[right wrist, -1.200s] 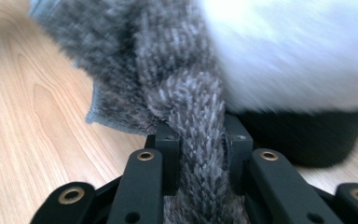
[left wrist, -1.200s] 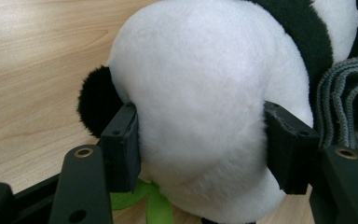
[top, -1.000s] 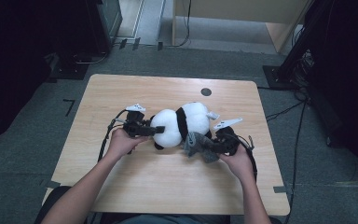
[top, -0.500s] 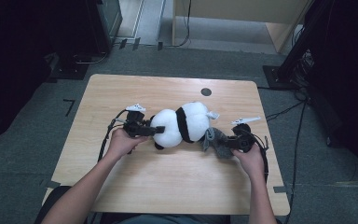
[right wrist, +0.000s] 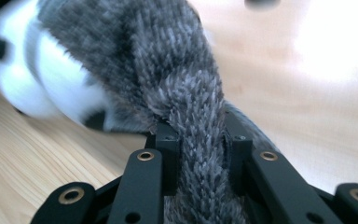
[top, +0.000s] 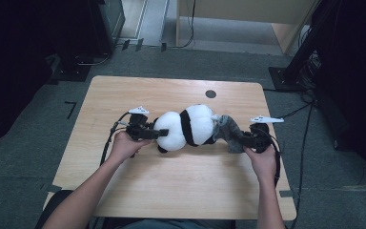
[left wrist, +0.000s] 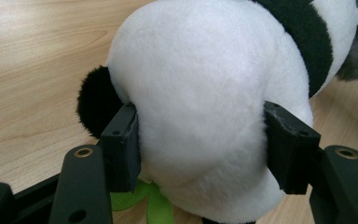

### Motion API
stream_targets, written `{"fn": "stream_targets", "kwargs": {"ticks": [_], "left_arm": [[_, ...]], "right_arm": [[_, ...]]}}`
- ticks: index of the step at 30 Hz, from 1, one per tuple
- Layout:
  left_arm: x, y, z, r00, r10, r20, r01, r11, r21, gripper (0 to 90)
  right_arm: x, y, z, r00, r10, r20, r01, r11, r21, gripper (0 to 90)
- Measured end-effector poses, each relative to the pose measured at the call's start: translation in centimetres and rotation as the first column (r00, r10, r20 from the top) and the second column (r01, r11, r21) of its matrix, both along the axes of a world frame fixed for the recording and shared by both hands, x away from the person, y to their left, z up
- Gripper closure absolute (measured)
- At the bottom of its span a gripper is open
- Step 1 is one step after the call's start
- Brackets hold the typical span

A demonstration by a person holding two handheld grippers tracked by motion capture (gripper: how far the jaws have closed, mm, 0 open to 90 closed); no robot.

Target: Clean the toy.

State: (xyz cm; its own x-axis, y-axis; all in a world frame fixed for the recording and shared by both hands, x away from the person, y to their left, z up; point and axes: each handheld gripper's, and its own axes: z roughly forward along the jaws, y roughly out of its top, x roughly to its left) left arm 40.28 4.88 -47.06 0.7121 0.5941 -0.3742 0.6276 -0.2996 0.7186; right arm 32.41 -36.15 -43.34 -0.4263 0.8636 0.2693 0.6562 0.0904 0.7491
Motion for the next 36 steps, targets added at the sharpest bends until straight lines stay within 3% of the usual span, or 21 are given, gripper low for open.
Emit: {"fn": "stream_targets", "kwargs": {"ticks": [5,9,12,16,18,22,26,30,36], "left_arm": [[0.0,-0.1,0.0,1.0000,0.003,0.000,-0.003,1.0000,0.002,37.2],[0.0,-0.1,0.1,1.0000,0.004,-0.001,-0.004,1.0000,0.002,37.2],[0.0,-0.1,0.1,1.0000,0.003,-0.005,-0.003,1.0000,0.000,37.2],[0.1,0.0,0.1,0.9999,0.003,-0.010,-0.003,1.0000,-0.004,37.2],[0.1,0.0,0.1,0.9999,0.003,-0.011,-0.003,1.0000,-0.004,37.2],[0.1,0.0,0.1,0.9999,0.003,-0.014,-0.004,1.0000,-0.007,37.2],[0.1,-0.1,0.1,0.9999,0.001,-0.012,-0.001,1.0000,0.004,37.3],[0.0,-0.2,0.1,1.0000,-0.004,-0.002,0.004,0.9999,0.016,37.4],[-0.1,-0.4,0.1,0.9999,-0.010,0.004,0.010,0.9996,0.026,37.7]], "right_arm": [[-1.0,2.6,3.0,0.9906,0.084,0.108,-0.090,0.994,0.058,75.2],[-1.1,6.5,3.4,0.9713,0.202,0.125,-0.209,0.977,0.040,75.2],[-0.9,9.8,2.7,0.9468,0.301,0.113,-0.305,0.952,0.013,75.2],[-0.6,14.0,1.0,0.9115,0.407,0.063,-0.405,0.914,-0.033,75.3],[-0.4,15.8,0.1,0.8937,0.447,0.038,-0.445,0.894,-0.055,75.4],[0.0,18.5,-2.1,0.8680,0.496,-0.030,-0.496,0.863,-0.099,75.7],[0.5,19.3,-3.6,0.8697,0.489,-0.065,-0.494,0.862,-0.114,76.0],[0.6,19.1,-4.2,0.8695,0.490,-0.064,-0.494,0.863,-0.110,76.3],[0.8,18.3,-4.9,0.8724,0.476,-0.113,-0.487,0.865,-0.117,76.2]]}}
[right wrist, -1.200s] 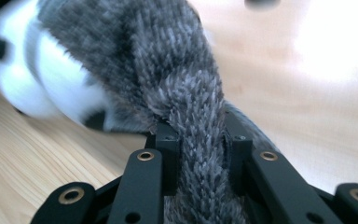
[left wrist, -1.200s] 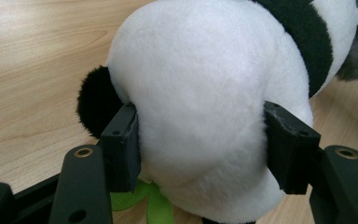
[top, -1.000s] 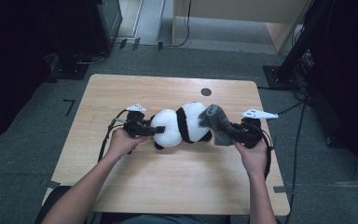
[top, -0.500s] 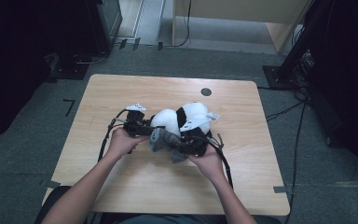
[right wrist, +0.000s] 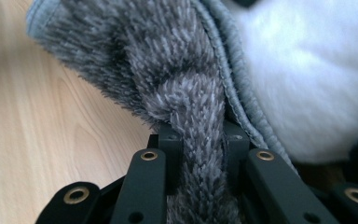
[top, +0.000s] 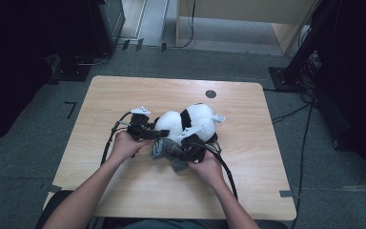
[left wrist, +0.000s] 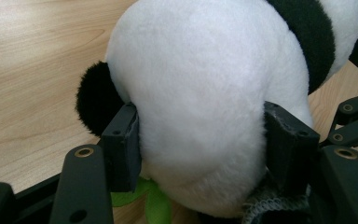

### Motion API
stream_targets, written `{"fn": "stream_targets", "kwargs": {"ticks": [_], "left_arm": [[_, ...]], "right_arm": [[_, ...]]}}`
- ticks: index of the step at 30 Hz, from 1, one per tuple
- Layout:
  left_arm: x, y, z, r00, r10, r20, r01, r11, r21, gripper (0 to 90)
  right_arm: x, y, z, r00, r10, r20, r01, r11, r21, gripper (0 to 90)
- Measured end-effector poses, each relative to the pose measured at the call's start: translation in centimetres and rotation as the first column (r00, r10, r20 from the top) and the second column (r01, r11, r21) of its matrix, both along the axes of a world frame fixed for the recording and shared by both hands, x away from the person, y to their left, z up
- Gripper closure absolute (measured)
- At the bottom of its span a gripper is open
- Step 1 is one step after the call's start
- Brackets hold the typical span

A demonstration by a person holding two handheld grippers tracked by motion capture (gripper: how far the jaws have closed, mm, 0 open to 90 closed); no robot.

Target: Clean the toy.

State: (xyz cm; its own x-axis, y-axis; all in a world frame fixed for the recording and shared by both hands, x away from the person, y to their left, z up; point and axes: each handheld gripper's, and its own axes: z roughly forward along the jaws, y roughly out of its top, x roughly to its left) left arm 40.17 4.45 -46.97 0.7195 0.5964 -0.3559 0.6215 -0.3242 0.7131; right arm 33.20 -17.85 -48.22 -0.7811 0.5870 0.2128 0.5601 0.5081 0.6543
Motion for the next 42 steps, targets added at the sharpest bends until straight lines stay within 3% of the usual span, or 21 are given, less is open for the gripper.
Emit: {"fn": "stream_targets", "kwargs": {"ticks": [5,12,20,22,28,34,42], "left_arm": [[0.1,0.0,0.0,1.0000,0.000,-0.003,0.000,1.0000,-0.003,37.8],[0.2,0.1,0.0,1.0000,0.000,-0.002,0.000,1.0000,-0.004,37.9],[0.2,0.1,0.0,1.0000,0.003,-0.010,-0.003,0.9999,-0.010,37.9],[0.3,0.1,-0.1,0.9999,0.002,-0.014,-0.002,0.9999,-0.014,37.9],[0.4,0.2,-0.1,0.9998,0.006,-0.018,-0.006,0.9998,-0.020,38.0],[0.4,0.2,-0.1,0.9998,0.006,-0.020,-0.006,0.9998,-0.019,38.0],[0.4,0.2,-0.2,0.9997,0.006,-0.022,-0.006,0.9997,-0.024,38.0]], "right_arm": [[0.0,-1.0,0.0,0.9998,-0.012,-0.017,0.011,0.998,-0.054,75.8],[0.0,-3.2,0.7,0.9980,-0.063,-0.006,0.062,0.992,-0.112,75.3],[0.3,-7.2,1.2,0.9878,-0.152,-0.032,0.148,0.983,-0.109,75.0],[0.1,-7.9,1.3,0.9883,-0.152,-0.008,0.150,0.980,-0.130,75.0],[0.1,-10.2,1.6,0.9811,-0.194,-0.007,0.191,0.972,-0.137,74.8],[0.5,-13.1,1.5,0.9618,-0.273,-0.025,0.269,0.957,-0.106,74.7],[1.5,-16.1,1.0,0.9215,-0.385,-0.051,0.383,0.923,-0.043,74.8]]}}
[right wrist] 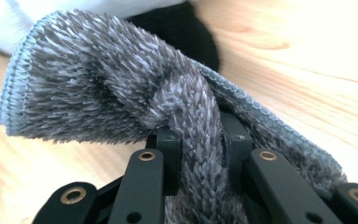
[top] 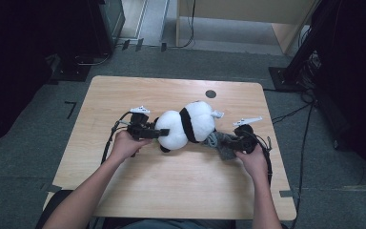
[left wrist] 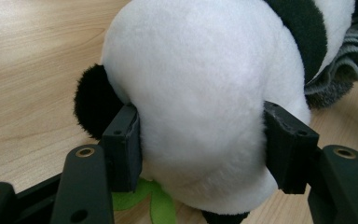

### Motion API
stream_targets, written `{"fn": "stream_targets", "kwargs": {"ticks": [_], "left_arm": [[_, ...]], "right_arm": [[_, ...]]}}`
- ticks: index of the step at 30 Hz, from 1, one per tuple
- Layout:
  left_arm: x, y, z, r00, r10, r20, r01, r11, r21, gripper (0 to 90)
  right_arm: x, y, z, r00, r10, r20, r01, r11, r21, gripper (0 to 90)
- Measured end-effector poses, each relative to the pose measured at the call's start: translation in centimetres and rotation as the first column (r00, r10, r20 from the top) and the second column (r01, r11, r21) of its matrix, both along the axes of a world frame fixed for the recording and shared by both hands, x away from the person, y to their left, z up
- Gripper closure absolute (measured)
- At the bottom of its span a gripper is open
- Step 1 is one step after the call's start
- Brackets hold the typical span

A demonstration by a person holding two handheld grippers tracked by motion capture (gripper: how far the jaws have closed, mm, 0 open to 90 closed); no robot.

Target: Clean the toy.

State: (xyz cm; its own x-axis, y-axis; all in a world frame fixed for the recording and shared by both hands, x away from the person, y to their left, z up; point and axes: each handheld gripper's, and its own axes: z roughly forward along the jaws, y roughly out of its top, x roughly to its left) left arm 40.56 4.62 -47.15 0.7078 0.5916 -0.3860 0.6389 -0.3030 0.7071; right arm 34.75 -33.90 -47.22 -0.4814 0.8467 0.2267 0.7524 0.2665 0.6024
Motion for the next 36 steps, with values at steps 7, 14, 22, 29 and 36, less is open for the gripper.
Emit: {"fn": "stream_targets", "kwargs": {"ticks": [7,14,22,29,36], "left_arm": [[-0.1,0.0,0.0,0.9995,-0.011,0.028,0.011,0.9999,0.005,37.7],[-0.1,0.0,-0.1,0.9996,-0.007,0.026,0.008,0.9999,-0.010,36.9],[-0.9,-0.3,0.3,0.9999,-0.009,0.012,0.009,0.9999,-0.012,38.0],[-0.6,0.1,0.0,0.9998,0.006,0.019,-0.005,0.9996,-0.029,27.2],[0.0,1.4,1.0,0.9977,-0.009,0.068,0.012,0.9991,-0.042,24.8]], "right_arm": [[0.1,-2.4,0.6,0.9894,-0.140,0.038,0.137,0.988,0.071,75.2],[-1.2,-2.4,4.2,0.9671,-0.184,0.176,0.148,0.969,0.198,75.4],[-0.3,1.2,5.2,0.9654,-0.130,0.226,0.087,0.978,0.192,74.3],[0.9,2.1,4.3,0.9701,-0.111,0.216,0.074,0.982,0.173,74.3],[1.7,2.0,4.3,0.9736,-0.088,0.211,0.059,0.988,0.140,74.3]]}}
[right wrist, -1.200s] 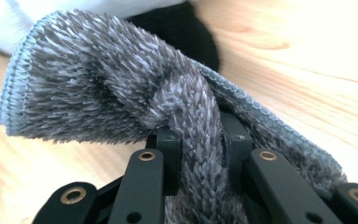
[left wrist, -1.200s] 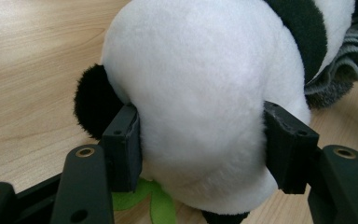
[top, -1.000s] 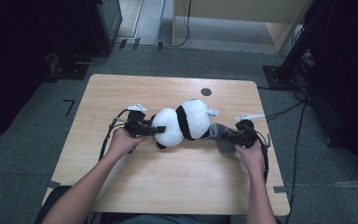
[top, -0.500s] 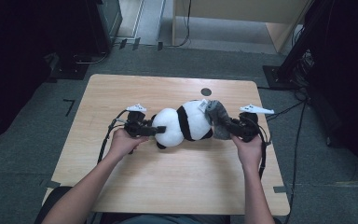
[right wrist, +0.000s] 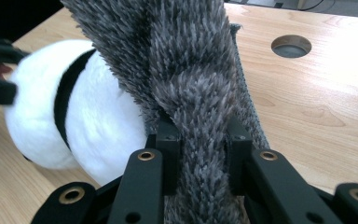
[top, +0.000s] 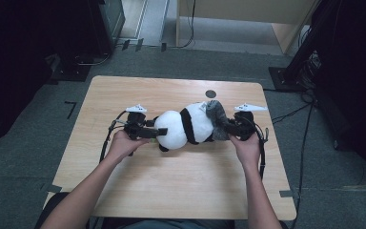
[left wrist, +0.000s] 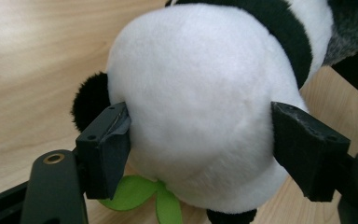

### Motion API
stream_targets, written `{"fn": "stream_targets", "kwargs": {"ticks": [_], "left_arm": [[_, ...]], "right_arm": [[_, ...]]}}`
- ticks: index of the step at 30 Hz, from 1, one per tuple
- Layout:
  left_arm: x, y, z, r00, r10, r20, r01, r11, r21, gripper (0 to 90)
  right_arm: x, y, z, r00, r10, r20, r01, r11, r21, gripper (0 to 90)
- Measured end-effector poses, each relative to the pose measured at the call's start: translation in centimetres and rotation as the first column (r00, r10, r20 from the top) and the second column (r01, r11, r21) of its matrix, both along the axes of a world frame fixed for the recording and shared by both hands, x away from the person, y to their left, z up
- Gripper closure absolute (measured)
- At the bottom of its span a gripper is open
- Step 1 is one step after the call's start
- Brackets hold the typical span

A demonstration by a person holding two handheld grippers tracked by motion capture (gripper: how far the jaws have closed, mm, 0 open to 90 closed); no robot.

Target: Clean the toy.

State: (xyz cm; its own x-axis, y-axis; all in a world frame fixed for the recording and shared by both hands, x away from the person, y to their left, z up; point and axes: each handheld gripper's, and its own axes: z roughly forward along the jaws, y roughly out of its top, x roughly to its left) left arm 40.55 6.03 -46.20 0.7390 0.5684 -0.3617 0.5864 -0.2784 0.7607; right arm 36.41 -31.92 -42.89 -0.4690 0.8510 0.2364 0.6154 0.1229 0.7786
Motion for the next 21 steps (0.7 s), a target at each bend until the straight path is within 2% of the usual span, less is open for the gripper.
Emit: {"fn": "stream_targets", "kwargs": {"ticks": [2,5,6,7,9,11,12,13,15,18,21], "left_arm": [[0.0,0.5,0.3,0.9995,0.002,0.032,-0.002,0.9998,-0.018,26.4],[0.4,1.2,1.3,0.9966,-0.013,0.081,0.012,0.9997,0.019,29.7],[0.7,1.5,1.5,0.9952,-0.017,0.097,0.016,0.9998,0.013,30.2],[1.0,1.7,1.6,0.9950,-0.030,0.096,0.030,0.9995,0.000,31.4],[2.0,1.7,1.6,0.9946,-0.073,0.074,0.071,0.9973,0.020,31.3],[2.8,1.6,1.3,0.9909,-0.110,0.078,0.111,0.9939,-0.002,32.7],[3.1,1.4,1.1,0.9902,-0.122,0.068,0.123,0.9924,-0.010,32.7],[3.2,1.2,0.7,0.9879,-0.135,0.076,0.137,0.9903,-0.020,32.7],[3.5,0.6,-0.4,0.9834,-0.176,0.045,0.178,0.9836,-0.033,32.9],[3.9,0.4,-1.6,0.9799,-0.199,0.016,0.199,0.9781,-0.059,27.1],[4.0,0.2,-2.3,0.9756,-0.217,0.035,0.219,0.9739,-0.061,18.6]], "right_arm": [[0.3,0.1,-0.1,1.0000,-0.003,0.001,0.003,1.000,-0.014,74.3],[0.6,0.0,-0.1,1.0000,-0.005,0.002,0.005,1.000,-0.019,74.3],[0.6,0.0,-0.1,1.0000,-0.007,0.002,0.007,1.000,-0.018,74.3],[0.7,0.0,-0.2,1.0000,-0.006,0.003,0.006,1.000,-0.021,74.3],[0.9,0.0,-0.2,1.0000,-0.004,0.001,0.004,1.000,-0.019,74.3],[1.0,0.0,-0.2,1.0000,0.003,0.001,-0.003,1.000,-0.024,74.3],[1.1,0.0,-0.2,1.0000,0.006,-0.002,-0.006,1.000,-0.025,74.4],[1.2,0.0,-0.2,0.9999,0.014,-0.002,-0.014,1.000,-0.027,74.5],[1.4,0.2,-0.3,0.9995,0.031,-0.001,-0.031,0.999,-0.028,74.9],[1.6,0.3,-0.8,0.9986,0.053,-0.002,-0.053,0.998,-0.016,75.7],[1.8,0.4,-1.1,0.9981,0.061,-0.001,-0.061,0.998,0.006,76.3]]}}
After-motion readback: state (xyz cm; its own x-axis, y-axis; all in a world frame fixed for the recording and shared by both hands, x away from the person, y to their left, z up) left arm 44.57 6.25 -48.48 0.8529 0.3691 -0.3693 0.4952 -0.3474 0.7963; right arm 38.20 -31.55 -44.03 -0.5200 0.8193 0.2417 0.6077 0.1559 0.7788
